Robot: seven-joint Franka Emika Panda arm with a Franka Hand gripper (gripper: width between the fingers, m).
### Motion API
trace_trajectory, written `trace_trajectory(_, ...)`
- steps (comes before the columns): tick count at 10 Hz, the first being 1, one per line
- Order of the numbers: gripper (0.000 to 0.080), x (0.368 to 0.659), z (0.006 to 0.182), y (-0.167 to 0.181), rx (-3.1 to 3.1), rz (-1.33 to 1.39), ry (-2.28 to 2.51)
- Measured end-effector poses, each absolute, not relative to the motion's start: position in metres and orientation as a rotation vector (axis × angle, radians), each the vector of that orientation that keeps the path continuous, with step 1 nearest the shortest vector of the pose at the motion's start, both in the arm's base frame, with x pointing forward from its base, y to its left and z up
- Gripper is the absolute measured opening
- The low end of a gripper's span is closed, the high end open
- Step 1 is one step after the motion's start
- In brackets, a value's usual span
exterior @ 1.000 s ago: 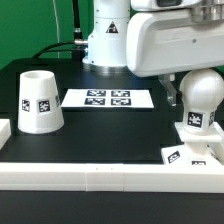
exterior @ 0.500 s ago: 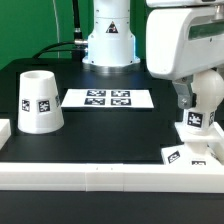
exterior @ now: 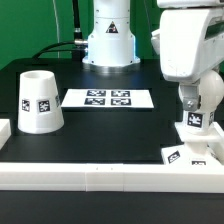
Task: Assemble lamp
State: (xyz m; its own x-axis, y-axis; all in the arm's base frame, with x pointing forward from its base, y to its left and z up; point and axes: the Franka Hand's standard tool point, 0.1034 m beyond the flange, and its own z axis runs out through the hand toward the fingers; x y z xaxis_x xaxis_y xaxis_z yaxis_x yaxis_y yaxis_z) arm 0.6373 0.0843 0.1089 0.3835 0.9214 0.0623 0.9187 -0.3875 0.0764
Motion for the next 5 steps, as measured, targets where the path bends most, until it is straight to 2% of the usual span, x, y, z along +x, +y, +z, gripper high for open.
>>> trace_trajectory(5,0.0698,0.6368,0.1098,0.0907,2.213,0.109,2.123)
